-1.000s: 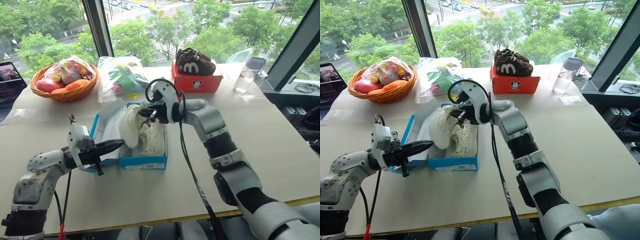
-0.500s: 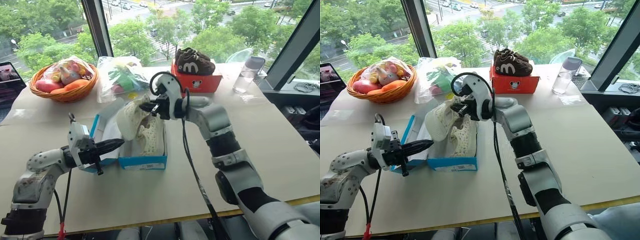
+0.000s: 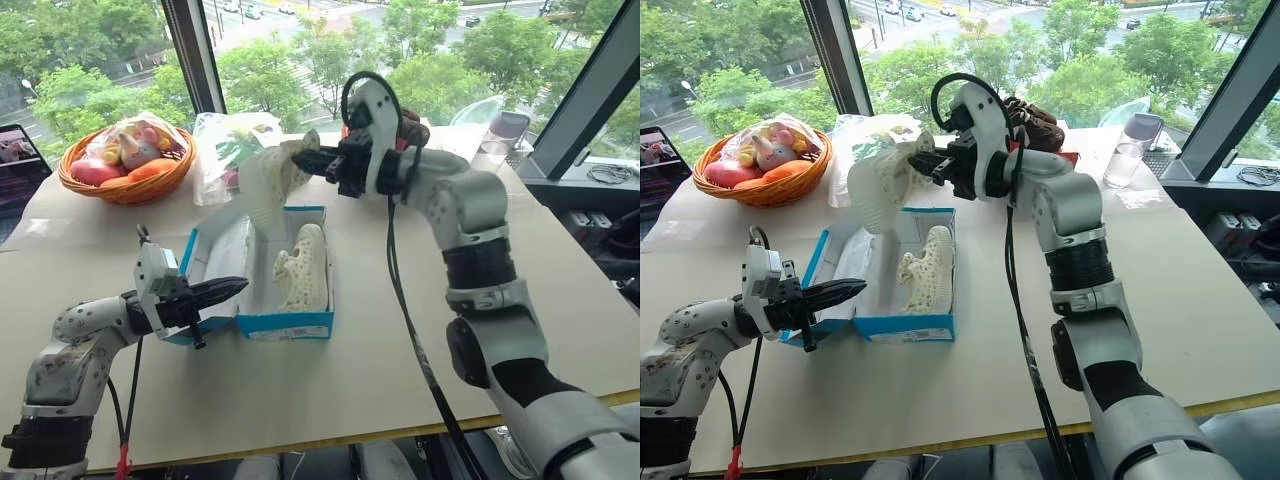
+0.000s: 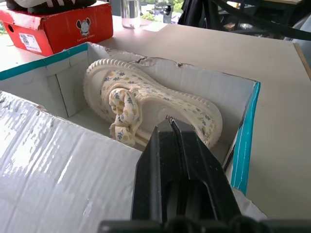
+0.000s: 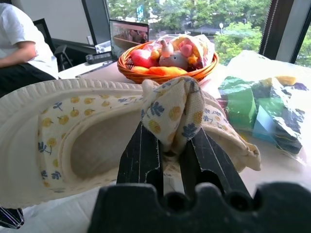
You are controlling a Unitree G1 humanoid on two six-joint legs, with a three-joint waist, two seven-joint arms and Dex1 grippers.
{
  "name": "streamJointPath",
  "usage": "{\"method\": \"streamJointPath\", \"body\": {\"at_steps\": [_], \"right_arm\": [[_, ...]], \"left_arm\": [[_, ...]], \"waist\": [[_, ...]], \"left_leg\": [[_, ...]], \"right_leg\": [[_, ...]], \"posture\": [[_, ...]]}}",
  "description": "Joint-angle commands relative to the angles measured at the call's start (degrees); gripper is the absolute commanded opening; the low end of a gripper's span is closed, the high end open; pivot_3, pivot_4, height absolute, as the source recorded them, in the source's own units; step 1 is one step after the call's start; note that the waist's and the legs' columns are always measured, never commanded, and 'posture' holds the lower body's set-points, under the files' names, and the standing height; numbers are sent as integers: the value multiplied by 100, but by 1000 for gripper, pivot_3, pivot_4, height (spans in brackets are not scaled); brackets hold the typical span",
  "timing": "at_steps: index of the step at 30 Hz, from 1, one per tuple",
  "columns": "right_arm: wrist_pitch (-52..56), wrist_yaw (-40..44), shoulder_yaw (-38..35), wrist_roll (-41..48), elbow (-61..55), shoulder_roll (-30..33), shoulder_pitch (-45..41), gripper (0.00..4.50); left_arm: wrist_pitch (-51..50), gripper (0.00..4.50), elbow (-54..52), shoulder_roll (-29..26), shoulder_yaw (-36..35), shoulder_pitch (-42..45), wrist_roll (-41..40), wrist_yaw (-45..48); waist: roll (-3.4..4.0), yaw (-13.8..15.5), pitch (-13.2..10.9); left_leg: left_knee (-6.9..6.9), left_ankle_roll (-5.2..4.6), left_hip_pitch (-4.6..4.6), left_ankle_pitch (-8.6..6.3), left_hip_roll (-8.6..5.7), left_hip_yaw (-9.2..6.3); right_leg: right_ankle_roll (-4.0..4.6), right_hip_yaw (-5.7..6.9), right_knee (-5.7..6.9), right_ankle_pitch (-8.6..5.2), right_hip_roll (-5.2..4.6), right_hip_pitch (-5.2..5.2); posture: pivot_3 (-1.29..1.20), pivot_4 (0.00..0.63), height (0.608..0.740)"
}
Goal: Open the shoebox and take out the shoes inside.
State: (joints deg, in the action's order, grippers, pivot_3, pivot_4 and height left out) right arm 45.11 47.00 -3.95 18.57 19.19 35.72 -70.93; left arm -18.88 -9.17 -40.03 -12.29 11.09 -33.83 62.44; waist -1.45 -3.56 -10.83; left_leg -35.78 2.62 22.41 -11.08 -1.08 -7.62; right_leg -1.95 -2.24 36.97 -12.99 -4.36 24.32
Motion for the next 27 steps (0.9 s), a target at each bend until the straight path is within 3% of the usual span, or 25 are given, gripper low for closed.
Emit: {"method": "streamJointPath", "body": {"at_steps": [1, 10, 18, 24, 27], "right_arm": [[-387, 431, 149, -198, -128, 525, 318, 418], [-1332, 831, 1432, -1624, 47, 1500, 1425, 418], [-2204, 617, 2347, -2925, 547, 1470, 1648, 418], [-2335, 500, 2373, -3243, 874, 1201, 1562, 418], [-2263, 499, 2146, -3100, 864, 1104, 1505, 1285]], "left_arm": [[130, 0, -25, 24, -35, 114, -38, 14], [143, 0, -10, 114, 35, 158, 2, 15], [147, 0, -17, 147, 59, 140, 8, 9], [135, 0, -63, 156, 53, 95, -2, -15], [138, 0, -75, 160, 47, 77, 1, -26]], "waist": [[1, -10, -1], [15, -46, -11], [15, -37, -11], [15, -27, -11], [15, -24, -11]], "left_leg": [[0, 0, 1, 0, 0, 1], [-4, -1, 1, -1, 0, 15], [-5, -1, 1, -1, -1, 18], [-9, -1, -3, -1, -1, 18], [-9, -1, -4, -1, -1, 18]], "right_leg": [[0, -1, -4, 0, -1, -1], [-4, -13, -5, -1, -2, 2], [-5, -15, -5, -1, -3, 2], [-7, -14, -7, 0, -3, -7], [-7, -14, -7, 1, -3, -8]], "posture": [[0, 150, 740], [0, 150, 740], [0, 150, 740], [0, 150, 740], [0, 150, 740]]}}
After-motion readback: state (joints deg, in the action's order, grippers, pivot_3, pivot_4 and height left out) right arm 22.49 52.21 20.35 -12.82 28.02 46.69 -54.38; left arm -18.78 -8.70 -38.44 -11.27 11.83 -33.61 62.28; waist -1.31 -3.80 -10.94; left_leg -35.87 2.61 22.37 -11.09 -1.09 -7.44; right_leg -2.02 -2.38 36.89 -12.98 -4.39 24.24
